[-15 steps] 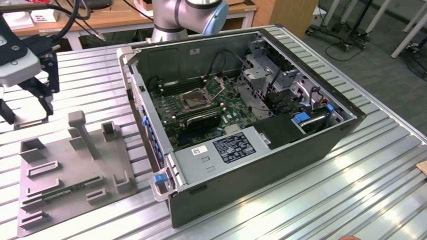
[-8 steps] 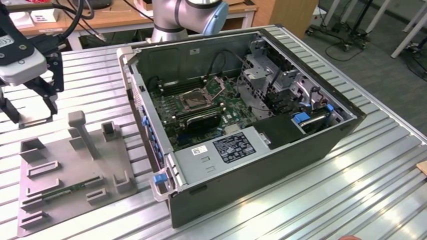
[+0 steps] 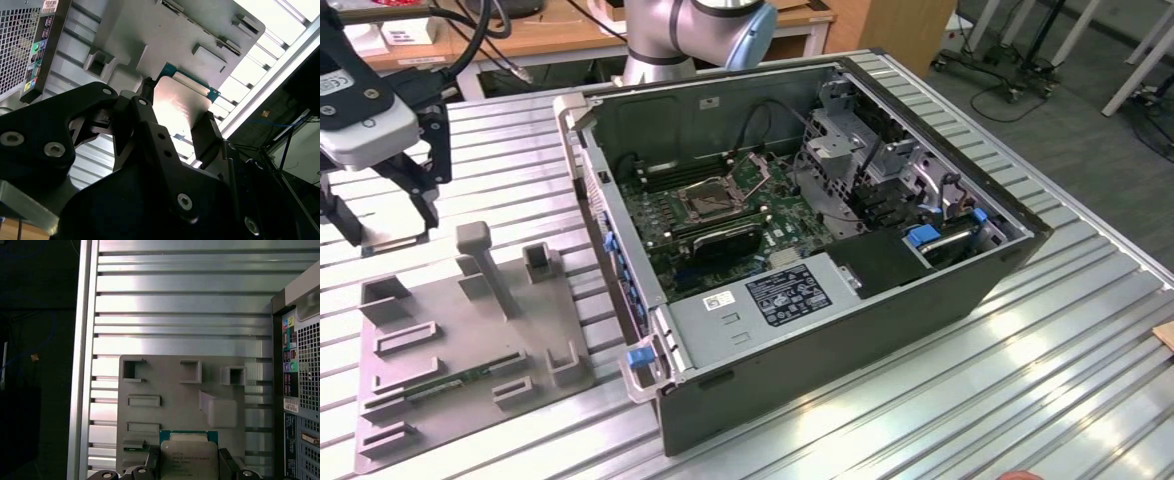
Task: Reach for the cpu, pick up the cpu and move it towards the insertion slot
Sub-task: 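Pick up the cpu and move it towards the insertion slot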
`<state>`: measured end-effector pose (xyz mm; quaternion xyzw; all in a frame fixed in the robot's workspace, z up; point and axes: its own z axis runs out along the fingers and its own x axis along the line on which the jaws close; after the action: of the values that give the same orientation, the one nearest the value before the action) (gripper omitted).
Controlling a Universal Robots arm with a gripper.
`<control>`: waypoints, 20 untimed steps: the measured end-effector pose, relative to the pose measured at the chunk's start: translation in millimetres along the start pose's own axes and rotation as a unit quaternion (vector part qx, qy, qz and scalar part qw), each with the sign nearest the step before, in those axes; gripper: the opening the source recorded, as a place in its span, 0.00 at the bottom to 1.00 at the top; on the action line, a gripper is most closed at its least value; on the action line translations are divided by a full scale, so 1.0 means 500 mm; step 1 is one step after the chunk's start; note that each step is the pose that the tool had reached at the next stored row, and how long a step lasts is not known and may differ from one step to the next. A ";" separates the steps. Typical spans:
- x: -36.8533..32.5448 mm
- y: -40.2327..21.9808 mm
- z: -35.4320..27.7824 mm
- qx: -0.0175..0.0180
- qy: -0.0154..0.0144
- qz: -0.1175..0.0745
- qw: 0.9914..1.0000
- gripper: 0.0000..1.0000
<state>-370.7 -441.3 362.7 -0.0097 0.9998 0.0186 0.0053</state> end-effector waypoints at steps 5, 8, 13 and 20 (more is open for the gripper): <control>-0.001 0.000 0.000 0.000 0.000 0.000 1.000 0.54; -0.005 0.000 0.000 0.000 0.000 0.000 1.000 0.54; -0.013 0.000 0.000 0.000 0.000 0.000 1.000 0.54; -0.021 0.000 0.000 0.000 0.000 0.000 1.000 0.54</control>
<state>-360.3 -441.3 362.6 -0.0096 0.9998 0.0186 0.0053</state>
